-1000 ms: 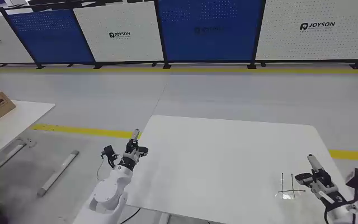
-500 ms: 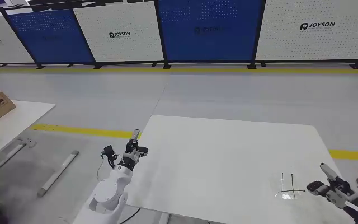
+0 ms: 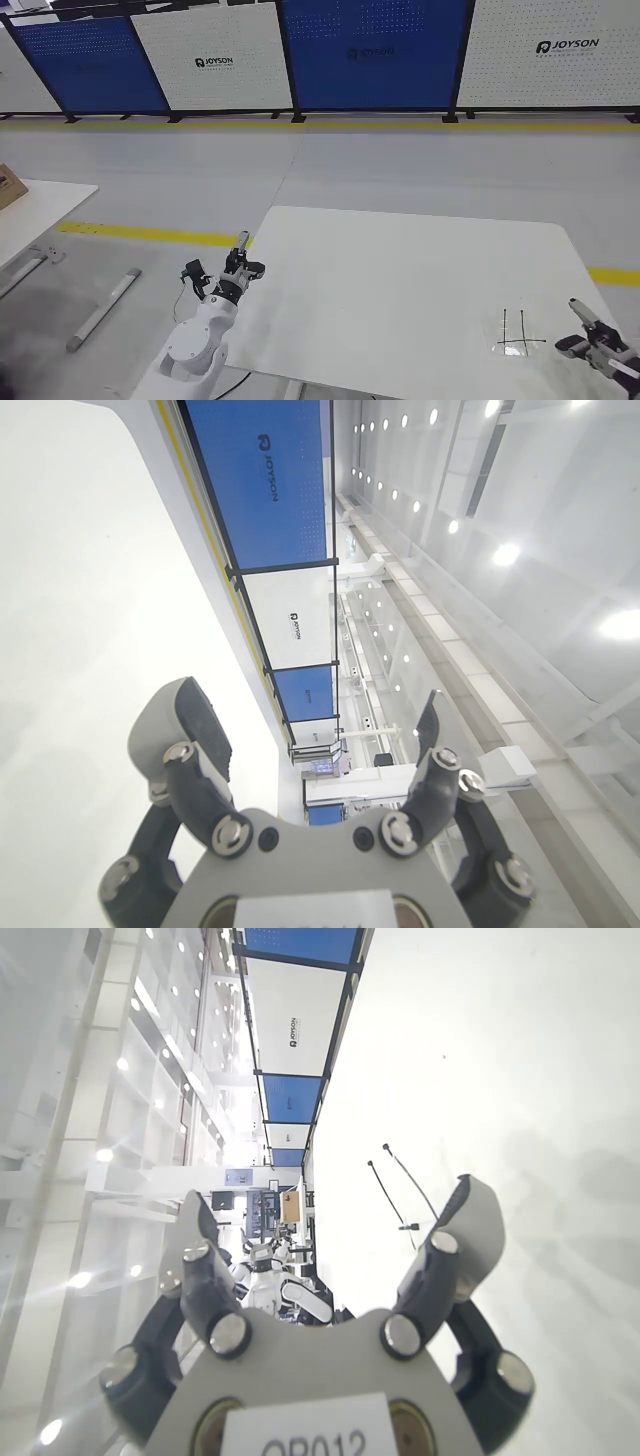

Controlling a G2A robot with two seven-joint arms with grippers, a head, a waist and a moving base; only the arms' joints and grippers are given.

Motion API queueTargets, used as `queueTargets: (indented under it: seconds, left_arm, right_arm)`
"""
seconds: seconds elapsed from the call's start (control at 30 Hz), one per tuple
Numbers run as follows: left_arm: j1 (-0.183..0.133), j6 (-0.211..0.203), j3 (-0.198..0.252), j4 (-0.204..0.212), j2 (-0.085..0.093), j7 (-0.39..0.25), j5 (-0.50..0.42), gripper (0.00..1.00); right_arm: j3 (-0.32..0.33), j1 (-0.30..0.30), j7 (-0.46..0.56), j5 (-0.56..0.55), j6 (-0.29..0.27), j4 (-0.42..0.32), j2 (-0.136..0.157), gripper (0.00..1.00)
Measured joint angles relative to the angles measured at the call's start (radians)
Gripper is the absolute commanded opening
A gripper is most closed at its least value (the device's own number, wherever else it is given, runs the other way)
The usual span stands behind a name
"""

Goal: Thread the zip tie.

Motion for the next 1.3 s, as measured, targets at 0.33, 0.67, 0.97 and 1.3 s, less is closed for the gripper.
queueTargets:
  seconds: [0.33,0.67,0.97,1.3]
  left_arm:
    - [0.0,0.0,0.0,0.0,0.0,0.0,0.0,1.0]
    - [0.0,0.0,0.0,0.0,0.0,0.0,0.0,1.0]
    - [0.0,0.0,0.0,0.0,0.0,0.0,0.0,1.0]
    - [0.0,0.0,0.0,0.0,0.0,0.0,0.0,1.0]
  right_arm:
    - [0.016,-0.007,0.063,-0.07,-0.072,0.04,0.014,1.0]
    - [-0.026,0.033,0.074,-0.135,-0.072,0.076,0.02,1.0]
    - [-0.034,0.023,0.09,-0.123,-0.096,0.072,0.019,1.0]
    - [-0.03,0.019,0.113,-0.093,-0.163,0.097,0.027,0.81]
